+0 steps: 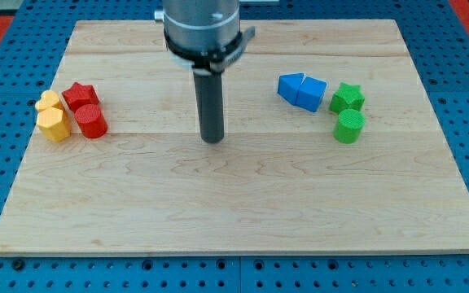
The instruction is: Push the green circle slightly into the bottom side of the green star
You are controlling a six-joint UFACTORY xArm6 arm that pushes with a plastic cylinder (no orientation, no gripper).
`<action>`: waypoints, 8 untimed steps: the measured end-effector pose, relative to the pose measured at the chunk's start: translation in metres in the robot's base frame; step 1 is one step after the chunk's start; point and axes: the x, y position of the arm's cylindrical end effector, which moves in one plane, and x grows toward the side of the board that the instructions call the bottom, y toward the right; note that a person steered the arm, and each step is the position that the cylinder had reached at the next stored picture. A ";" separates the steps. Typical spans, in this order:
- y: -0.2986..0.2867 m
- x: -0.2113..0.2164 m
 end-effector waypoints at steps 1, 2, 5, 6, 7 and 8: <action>0.066 0.028; 0.172 0.028; 0.188 0.024; 0.188 0.018; 0.184 0.007; 0.184 -0.016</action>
